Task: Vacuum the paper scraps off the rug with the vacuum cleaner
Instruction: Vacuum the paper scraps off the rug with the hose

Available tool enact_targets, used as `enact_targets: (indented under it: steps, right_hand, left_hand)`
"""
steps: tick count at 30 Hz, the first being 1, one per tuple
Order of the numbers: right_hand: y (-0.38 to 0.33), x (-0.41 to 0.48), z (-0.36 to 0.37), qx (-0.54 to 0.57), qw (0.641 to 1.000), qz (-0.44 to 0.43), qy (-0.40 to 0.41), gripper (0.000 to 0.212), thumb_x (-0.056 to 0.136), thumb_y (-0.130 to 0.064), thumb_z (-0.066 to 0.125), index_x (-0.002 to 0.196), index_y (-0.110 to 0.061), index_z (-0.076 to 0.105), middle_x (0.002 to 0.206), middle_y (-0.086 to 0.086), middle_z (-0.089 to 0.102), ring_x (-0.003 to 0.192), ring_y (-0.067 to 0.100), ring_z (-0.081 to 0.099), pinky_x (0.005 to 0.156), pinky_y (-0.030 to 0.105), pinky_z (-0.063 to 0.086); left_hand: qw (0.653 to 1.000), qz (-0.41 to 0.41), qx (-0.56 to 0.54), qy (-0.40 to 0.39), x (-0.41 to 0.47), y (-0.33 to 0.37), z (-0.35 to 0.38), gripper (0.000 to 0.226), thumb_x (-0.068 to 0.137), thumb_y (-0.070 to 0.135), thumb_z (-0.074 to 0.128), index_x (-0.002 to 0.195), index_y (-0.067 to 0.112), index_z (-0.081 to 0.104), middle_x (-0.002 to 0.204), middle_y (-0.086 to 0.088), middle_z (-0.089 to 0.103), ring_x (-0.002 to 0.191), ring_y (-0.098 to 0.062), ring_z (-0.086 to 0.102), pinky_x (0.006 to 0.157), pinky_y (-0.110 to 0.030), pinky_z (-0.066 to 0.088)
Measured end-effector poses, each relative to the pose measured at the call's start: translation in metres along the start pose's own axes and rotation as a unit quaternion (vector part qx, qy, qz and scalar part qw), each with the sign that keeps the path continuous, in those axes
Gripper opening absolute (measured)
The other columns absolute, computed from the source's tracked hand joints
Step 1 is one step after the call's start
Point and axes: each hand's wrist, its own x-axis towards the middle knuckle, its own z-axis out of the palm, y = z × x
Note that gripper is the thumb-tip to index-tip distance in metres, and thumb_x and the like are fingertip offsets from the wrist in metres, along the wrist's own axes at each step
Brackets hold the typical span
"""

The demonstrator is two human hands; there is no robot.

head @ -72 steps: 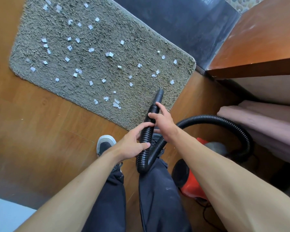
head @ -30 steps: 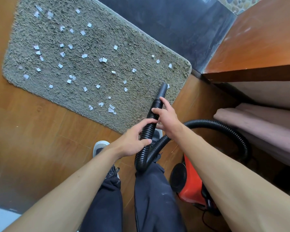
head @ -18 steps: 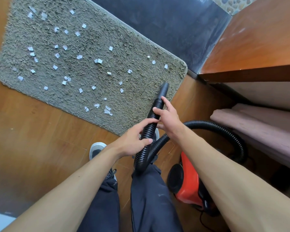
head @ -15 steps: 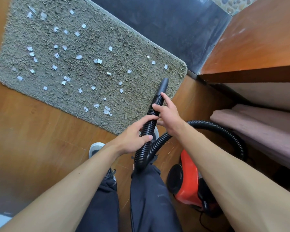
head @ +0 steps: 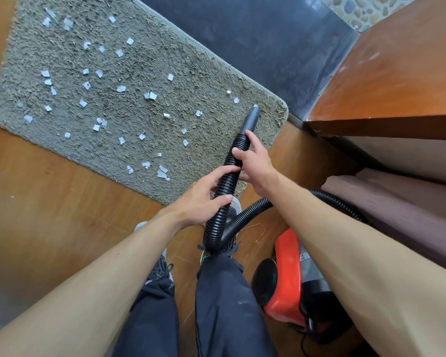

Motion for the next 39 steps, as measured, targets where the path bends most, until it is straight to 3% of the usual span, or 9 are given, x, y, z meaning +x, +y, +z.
enact_targets:
  steps: [9,12,14,18,24,29,33,35,39]
  right_hand:
    - [-0.006,0.002,0.011,-0.040,0.999,-0.025,-0.026,0.063,0.098,-0.007,0.052,0.150,-0.034,0.031,0.120,0.003,0.059,0.094,0.017,0.063,0.064,0.030,0.054]
    - [-0.009,0.004,0.017,-0.052,0.998,-0.030,-0.036,0.062,0.098,-0.006,0.052,0.150,-0.032,0.031,0.106,-0.004,0.059,0.089,0.015,0.062,0.072,0.036,0.056]
    - [-0.010,0.005,0.020,-0.059,0.997,-0.028,-0.049,0.063,0.098,-0.005,0.051,0.151,-0.031,0.031,0.104,-0.005,0.058,0.090,0.015,0.061,0.076,0.039,0.055]
    - [-0.014,0.005,0.029,-0.073,0.995,-0.028,-0.068,0.065,0.097,-0.006,0.051,0.152,-0.031,0.029,0.109,-0.003,0.057,0.091,0.014,0.061,0.069,0.033,0.053]
    - [-0.024,0.010,0.036,-0.079,0.994,-0.043,-0.064,0.064,0.097,-0.005,0.052,0.152,-0.029,0.030,0.109,-0.002,0.058,0.087,0.012,0.060,0.065,0.031,0.052]
    - [-0.026,0.011,0.026,-0.061,0.996,-0.041,-0.047,0.062,0.098,-0.005,0.050,0.151,-0.030,0.031,0.108,-0.001,0.058,0.093,0.017,0.059,0.070,0.034,0.053]
    - [-0.018,0.007,0.012,-0.041,0.998,-0.028,-0.028,0.060,0.098,-0.006,0.050,0.149,-0.033,0.032,0.108,-0.004,0.058,0.091,0.015,0.060,0.073,0.036,0.055]
    - [-0.011,0.006,0.004,-0.035,0.999,-0.024,-0.017,0.059,0.097,-0.007,0.051,0.147,-0.035,0.035,0.110,-0.004,0.058,0.092,0.015,0.060,0.078,0.040,0.055]
    - [0.001,0.003,-0.005,-0.010,1.000,-0.009,-0.001,0.059,0.097,-0.009,0.052,0.146,-0.037,0.036,0.115,-0.003,0.059,0.093,0.015,0.061,0.083,0.043,0.055]
  left_hand:
    - [0.999,0.017,-0.022,0.023,-0.006,-0.001,-0.005,0.057,0.097,0.013,0.056,0.138,0.049,0.041,0.129,0.004,0.056,0.120,-0.012,0.054,0.100,-0.045,0.051]
    - [0.998,0.020,-0.045,0.028,-0.009,-0.001,-0.008,0.056,0.098,0.011,0.054,0.140,0.045,0.041,0.127,0.003,0.056,0.116,-0.014,0.055,0.099,-0.044,0.051]
    - [0.997,0.021,-0.070,0.031,-0.012,-0.002,-0.009,0.056,0.098,0.011,0.054,0.140,0.045,0.041,0.122,0.003,0.057,0.105,-0.018,0.057,0.093,-0.041,0.054]
    - [0.994,0.020,-0.100,0.045,-0.014,-0.006,-0.012,0.056,0.098,0.010,0.055,0.139,0.046,0.042,0.114,0.005,0.057,0.096,-0.015,0.055,0.078,-0.030,0.053]
    - [0.992,0.015,-0.108,0.058,-0.011,0.002,-0.018,0.056,0.098,0.007,0.053,0.142,0.040,0.040,0.105,0.006,0.059,0.079,-0.004,0.058,0.065,-0.018,0.051]
    - [0.995,0.003,-0.094,0.033,-0.005,0.011,-0.018,0.055,0.098,0.011,0.054,0.139,0.047,0.042,0.100,0.005,0.058,0.086,-0.009,0.057,0.069,-0.025,0.053]
    - [0.997,-0.002,-0.081,0.011,-0.004,0.020,-0.009,0.054,0.098,0.010,0.055,0.140,0.042,0.042,0.098,0.015,0.055,0.081,-0.006,0.056,0.062,-0.016,0.048]
    - [0.996,-0.014,-0.088,-0.001,-0.005,0.023,-0.004,0.054,0.098,0.008,0.054,0.142,0.037,0.042,0.095,0.008,0.055,0.071,-0.004,0.054,0.052,-0.011,0.045]
    - [0.994,-0.046,-0.096,-0.030,-0.007,0.027,0.001,0.052,0.099,0.012,0.055,0.138,0.044,0.043,0.098,-0.008,0.055,0.061,-0.011,0.058,0.049,-0.025,0.050]
